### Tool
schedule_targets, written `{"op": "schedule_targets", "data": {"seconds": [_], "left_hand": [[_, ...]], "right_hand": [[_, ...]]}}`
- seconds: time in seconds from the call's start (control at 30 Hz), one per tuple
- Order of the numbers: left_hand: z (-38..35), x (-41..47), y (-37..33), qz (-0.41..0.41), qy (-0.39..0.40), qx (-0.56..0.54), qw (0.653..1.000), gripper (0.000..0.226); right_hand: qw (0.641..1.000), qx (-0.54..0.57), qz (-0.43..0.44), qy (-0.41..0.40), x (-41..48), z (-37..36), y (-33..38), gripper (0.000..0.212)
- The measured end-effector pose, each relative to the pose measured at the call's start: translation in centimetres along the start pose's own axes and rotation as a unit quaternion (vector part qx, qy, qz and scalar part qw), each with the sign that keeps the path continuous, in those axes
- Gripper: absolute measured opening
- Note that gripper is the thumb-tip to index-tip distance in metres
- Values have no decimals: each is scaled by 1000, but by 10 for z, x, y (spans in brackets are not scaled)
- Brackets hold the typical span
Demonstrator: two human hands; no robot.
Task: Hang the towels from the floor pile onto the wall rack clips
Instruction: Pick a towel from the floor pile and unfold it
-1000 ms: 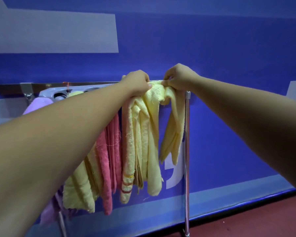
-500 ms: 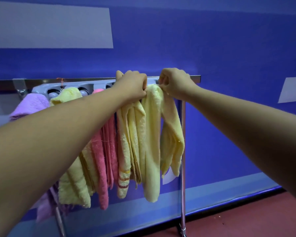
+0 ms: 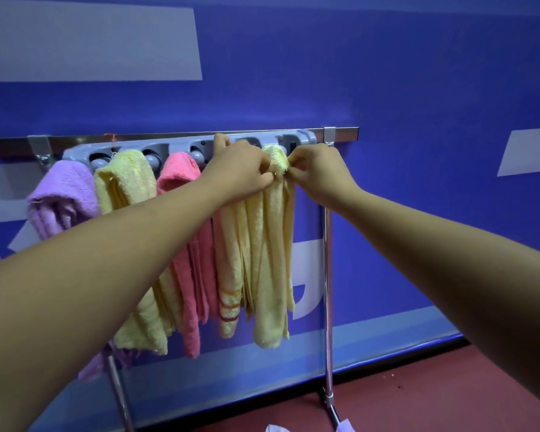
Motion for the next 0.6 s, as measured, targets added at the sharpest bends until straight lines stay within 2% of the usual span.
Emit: {"op": "schedule_targets", "data": {"seconds": [0.13, 0.3, 0.4, 0.5, 0.6], "left_hand": [[0, -6, 0, 27, -14, 25, 999, 25], [3, -25, -13, 34, -29, -21, 999, 25], [9, -53, -18, 29, -44, -100, 994, 27], [3, -92, -21, 10, -19, -165, 986, 26], [-15, -139, -22, 33, 41, -220, 974, 19]], "right_hand": [[998, 3, -52, -31, -7, 8, -14, 12], [996, 0, -65, 61, -32, -4, -16, 16], [991, -26, -75, 107, -60, -6, -13, 23], [987, -29, -98, 127, -96, -8, -9, 27], [976, -22, -118, 180, -146, -24, 2, 25]]}}
Point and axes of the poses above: each hand's wrist, its own x-axis towards the middle knuckle, its own z-axis out of the back of the hand, y = z × x, the point moved 9 cm from there along x, towards the middle knuckle, and after that the axes turned 14 degrees about -x, right-handed, at the moved point
